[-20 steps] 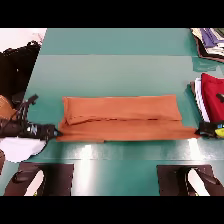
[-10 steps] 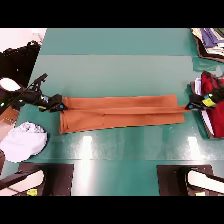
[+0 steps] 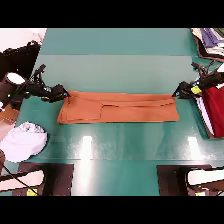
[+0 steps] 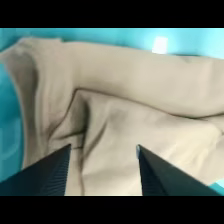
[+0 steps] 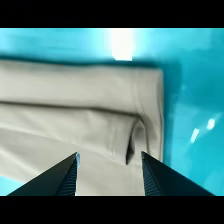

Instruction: Fold the shirts.

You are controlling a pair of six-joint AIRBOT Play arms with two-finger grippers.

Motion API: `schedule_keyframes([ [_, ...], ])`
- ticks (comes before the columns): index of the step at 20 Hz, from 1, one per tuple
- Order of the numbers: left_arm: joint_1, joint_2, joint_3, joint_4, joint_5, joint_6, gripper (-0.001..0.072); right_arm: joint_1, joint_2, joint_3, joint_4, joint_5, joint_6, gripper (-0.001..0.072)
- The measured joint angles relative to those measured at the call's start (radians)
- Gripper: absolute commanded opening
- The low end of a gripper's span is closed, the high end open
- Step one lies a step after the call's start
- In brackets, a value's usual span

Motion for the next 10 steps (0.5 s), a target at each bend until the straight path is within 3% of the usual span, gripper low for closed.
schedule_keyframes([
  [3,0.002,-0.003,0.06,-0.001,-0.035,0.002,0.0494,-0.039,-0.013,-0.003,0.027,0.04,-0.032,0.046],
  [4,0.001,-0.003,0.077,-0.004,-0.052,0.003,0.044,-0.056,-0.015,-0.018,0.028,0.054,-0.045,0.046],
  [5,0.001,-0.004,0.091,-0.009,-0.068,0.003,0.0189,-0.076,-0.017,-0.04,0.031,0.064,-0.06,0.046],
  [6,0.002,-0.004,0.101,-0.018,-0.081,0.003,0.0046,-0.093,-0.018,-0.065,0.035,0.069,-0.078,0.046],
  [10,0.001,-0.005,0.119,-0.053,-0.113,0.011,0.0034,-0.154,-0.023,-0.189,0.076,0.029,-0.154,0.046],
])
